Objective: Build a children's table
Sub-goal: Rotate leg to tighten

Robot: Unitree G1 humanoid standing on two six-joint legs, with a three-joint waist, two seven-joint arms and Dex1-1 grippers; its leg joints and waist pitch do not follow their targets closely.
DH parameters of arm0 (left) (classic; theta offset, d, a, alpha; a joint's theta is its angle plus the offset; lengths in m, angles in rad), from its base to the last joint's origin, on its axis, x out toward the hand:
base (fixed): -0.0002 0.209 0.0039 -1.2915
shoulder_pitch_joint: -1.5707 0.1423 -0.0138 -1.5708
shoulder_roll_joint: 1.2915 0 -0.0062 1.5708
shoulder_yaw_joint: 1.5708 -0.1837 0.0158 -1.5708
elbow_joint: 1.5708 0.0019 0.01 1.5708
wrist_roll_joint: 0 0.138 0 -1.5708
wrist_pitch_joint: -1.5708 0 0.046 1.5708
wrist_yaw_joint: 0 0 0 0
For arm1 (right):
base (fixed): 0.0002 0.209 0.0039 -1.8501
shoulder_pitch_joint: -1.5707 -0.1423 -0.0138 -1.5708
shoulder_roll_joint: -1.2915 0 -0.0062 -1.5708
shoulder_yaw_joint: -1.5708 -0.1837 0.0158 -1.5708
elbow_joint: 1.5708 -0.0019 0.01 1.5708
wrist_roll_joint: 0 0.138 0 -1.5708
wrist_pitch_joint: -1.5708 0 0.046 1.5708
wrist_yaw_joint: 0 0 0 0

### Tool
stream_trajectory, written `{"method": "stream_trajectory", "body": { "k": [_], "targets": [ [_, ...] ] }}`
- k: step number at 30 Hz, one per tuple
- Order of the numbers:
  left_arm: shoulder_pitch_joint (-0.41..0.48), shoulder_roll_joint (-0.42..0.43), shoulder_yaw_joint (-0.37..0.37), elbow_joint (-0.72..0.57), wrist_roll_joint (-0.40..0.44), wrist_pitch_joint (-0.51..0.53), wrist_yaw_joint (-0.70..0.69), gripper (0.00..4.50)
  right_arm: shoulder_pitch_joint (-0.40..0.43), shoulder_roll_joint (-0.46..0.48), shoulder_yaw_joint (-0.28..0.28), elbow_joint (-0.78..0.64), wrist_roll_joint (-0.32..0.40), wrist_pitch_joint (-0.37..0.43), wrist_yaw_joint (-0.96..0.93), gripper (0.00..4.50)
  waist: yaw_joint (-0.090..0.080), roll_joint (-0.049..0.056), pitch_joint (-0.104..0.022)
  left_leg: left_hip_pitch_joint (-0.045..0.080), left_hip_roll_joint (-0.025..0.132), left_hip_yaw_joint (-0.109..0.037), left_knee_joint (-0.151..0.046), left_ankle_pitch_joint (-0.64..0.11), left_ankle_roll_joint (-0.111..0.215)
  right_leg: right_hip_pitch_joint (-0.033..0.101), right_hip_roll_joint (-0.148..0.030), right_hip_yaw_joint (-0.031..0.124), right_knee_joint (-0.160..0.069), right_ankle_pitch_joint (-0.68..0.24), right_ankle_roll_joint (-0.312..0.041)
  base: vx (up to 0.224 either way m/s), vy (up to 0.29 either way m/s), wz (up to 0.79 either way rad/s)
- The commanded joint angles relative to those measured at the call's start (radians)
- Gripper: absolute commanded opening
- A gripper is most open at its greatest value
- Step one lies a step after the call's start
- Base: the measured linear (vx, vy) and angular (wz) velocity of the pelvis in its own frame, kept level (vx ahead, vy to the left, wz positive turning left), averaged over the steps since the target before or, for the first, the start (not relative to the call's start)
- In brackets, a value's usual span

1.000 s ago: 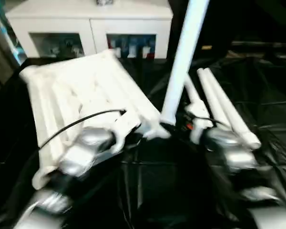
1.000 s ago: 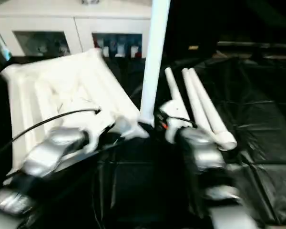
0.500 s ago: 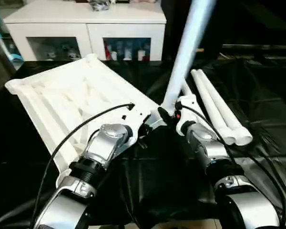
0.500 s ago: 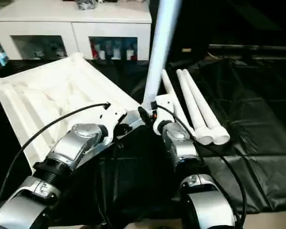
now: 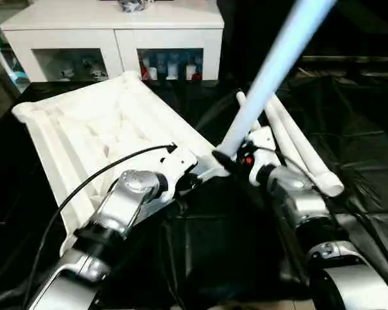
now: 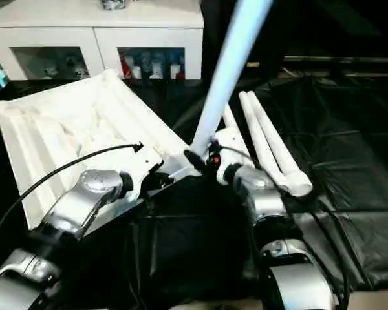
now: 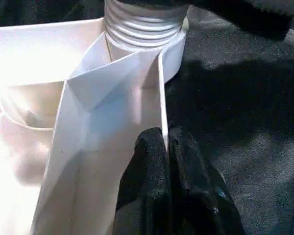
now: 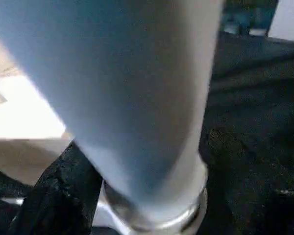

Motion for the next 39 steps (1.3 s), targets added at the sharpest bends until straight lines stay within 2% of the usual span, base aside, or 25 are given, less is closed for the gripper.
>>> {"method": "stream_trajectory", "body": {
  "k": [1, 4, 7, 8, 10, 11, 12, 13, 15, 16, 18, 19, 21, 26, 32, 34, 39],
  "targets": [
    [0.019, 0.013, -0.018, -0.054, -0.024, -0.041, -0.049, 0.0, 0.0, -0.017, -0.009, -0.014, 0.005, 0.002, 0.015, 3.43, 0.001, -0.004, -0.079, 0.03, 0.083, -0.042, -0.089, -0.321, -0.003, 0.026, -0.069, 0.057, -0.064, -0.276, -0.199, 0.0, 0.0, 0.0],
    [0.032, 0.025, -0.027, -0.074, -0.025, -0.041, -0.073, 0.0, 0.001, -0.023, -0.002, -0.017, 0.003, 0.007, 0.033, 3.43, 0.003, -0.004, -0.084, 0.031, 0.083, -0.041, -0.085, -0.288, 0.008, 0.027, -0.069, 0.058, -0.059, -0.251, -0.206, 0.0, 0.0, 0.0],
    [0.049, 0.046, -0.033, -0.105, -0.033, -0.036, -0.109, 0.0, 0.013, -0.035, 0.024, -0.042, 0.009, 0.036, 0.116, 3.43, 0.006, -0.003, -0.087, 0.032, 0.081, -0.035, -0.08, -0.253, 0.023, 0.026, -0.064, 0.059, -0.051, -0.201, -0.227, 0.0, 0.0, 0.0],
    [0.054, 0.055, -0.035, -0.112, -0.037, -0.041, -0.125, 0.0, 0.02, -0.041, 0.035, -0.049, 0.01, 0.05, 0.149, 3.43, 0.008, -0.004, -0.092, 0.024, 0.083, -0.037, -0.077, -0.214, 0.034, 0.035, -0.065, 0.058, -0.041, -0.164, -0.235, 0.0, 0.0, 0.0],
    [0.065, 0.076, -0.041, -0.132, -0.044, -0.048, -0.158, 0.0, 0.036, -0.058, 0.063, -0.061, 0.003, 0.059, 0.204, 3.16, 0.009, -0.003, -0.092, 0.021, 0.083, -0.036, -0.076, -0.188, 0.045, 0.034, -0.061, 0.056, -0.037, -0.137, -0.239, 0.0, 0.0, 0.0],
    [0.065, 0.076, -0.041, -0.132, -0.044, -0.048, -0.158, 0.0, 0.036, -0.058, 0.063, -0.061, 0.003, 0.059, 0.204, 3.16, 0.012, -0.004, -0.094, 0.022, 0.083, -0.035, -0.073, -0.168, 0.053, 0.034, -0.061, 0.057, -0.032, -0.109, -0.246, 0.0, 0.0, 0.0],
    [0.072, 0.087, -0.042, -0.142, -0.045, -0.054, -0.17, 0.0, 0.044, -0.066, 0.073, -0.065, 0.001, 0.059, 0.228, 3.16, 0.014, -0.01, -0.098, 0.02, 0.081, -0.033, -0.068, -0.148, 0.061, 0.036, -0.061, 0.057, -0.027, -0.083, -0.254, 0.0, 0.0, 0.0],
    [0.077, 0.095, -0.041, -0.149, -0.047, -0.06, -0.179, 0.0, 0.05, -0.071, 0.079, -0.067, -0.001, 0.055, 0.243, 2.97, 0.015, -0.01, -0.1, 0.015, 0.081, -0.034, -0.065, -0.118, 0.072, 0.04, -0.064, 0.057, -0.02, -0.056, -0.258, 0.0, 0.0, 0.0],
    [0.083, 0.104, -0.039, -0.158, -0.048, -0.062, -0.187, 0.0, 0.053, -0.076, 0.08, -0.069, -0.001, 0.055, 0.255, 2.84, 0.016, -0.01, -0.1, 0.014, 0.08, -0.032, -0.062, -0.102, 0.086, 0.037, -0.064, 0.058, -0.021, -0.052, -0.264, 0.0, 0.0, 0.0],
    [0.091, 0.116, -0.037, -0.167, -0.049, -0.068, -0.197, 0.0, 0.057, -0.082, 0.078, -0.072, 0.001, 0.054, 0.264, 2.82, 0.018, -0.013, -0.098, 0.014, 0.08, -0.031, -0.063, -0.111, 0.087, 0.036, -0.064, 0.057, -0.024, -0.07, -0.263, 0.0, 0.0, 0.0],
    [0.096, 0.125, -0.037, -0.174, -0.049, -0.071, -0.204, 0.0, 0.059, -0.088, 0.076, -0.074, 0.003, 0.052, 0.271, 2.78, 0.022, -0.009, -0.095, 0.018, 0.083, -0.032, -0.066, -0.158, 0.067, 0.033, -0.065, 0.058, -0.031, -0.149, -0.249, 0.0, 0.0, 0.0],
    [0.101, 0.133, -0.037, -0.181, -0.05, -0.073, -0.21, 0.0, 0.063, -0.094, 0.073, -0.078, 0.007, 0.055, 0.28, 2.77, 0.022, -0.009, -0.095, 0.018, 0.083, -0.032, -0.066, -0.158, 0.067, 0.033, -0.065, 0.058, -0.031, -0.149, -0.249, 0.0, 0.0, 0.0],
    [0.109, 0.144, -0.039, -0.191, -0.055, -0.079, -0.221, 0.0, 0.072, -0.104, 0.07, -0.088, 0.013, 0.06, 0.296, 2.76, 0.022, -0.012, -0.093, 0.021, 0.085, -0.033, -0.071, -0.193, 0.041, 0.031, -0.063, 0.06, -0.035, -0.192, -0.233, 0.0, 0.0, 0.0],
    [0.118, 0.163, -0.048, -0.201, -0.063, -0.114, -0.26, 0.0, 0.085, -0.126, 0.076, -0.102, 0.029, 0.07, 0.357, 2.75, 0.023, -0.012, -0.094, 0.022, 0.083, -0.033, -0.071, -0.202, 0.029, 0.03, -0.061, 0.06, -0.035, -0.186, -0.229, 0.0, 0.0, 0.0],
    [0.123, 0.191, -0.056, -0.193, -0.084, -0.18, -0.332, 0.0, 0.09, -0.159, 0.09, -0.094, 0.038, 0.085, 0.472, 2.75, 0.027, -0.017, -0.096, 0.021, 0.084, -0.032, -0.069, -0.193, 0.035, 0.031, -0.061, 0.059, -0.032, -0.184, -0.23, 0.0, 0.0, 0.0],
    [0.123, 0.195, -0.054, -0.192, -0.09, -0.185, -0.346, 0.0, 0.091, -0.166, 0.094, -0.093, 0.043, 0.089, 0.494, 2.74, 0.028, -0.015, -0.096, 0.02, 0.085, -0.031, -0.068, -0.186, 0.037, 0.029, -0.06, 0.06, -0.029, -0.172, -0.233, 0.0, 0.0, 0.0],
    [0.116, 0.224, -0.064, -0.158, -0.104, -0.237, -0.429, 0.0, 0.073, -0.189, 0.101, -0.021, 0.05, 0.082, 0.571, 2.74, 0.028, -0.015, -0.093, 0.019, 0.085, -0.033, -0.07, -0.212, 0.034, 0.029, -0.061, 0.059, -0.031, -0.19, -0.238, 0.0, 0.0, 0.0]
  ]
}}
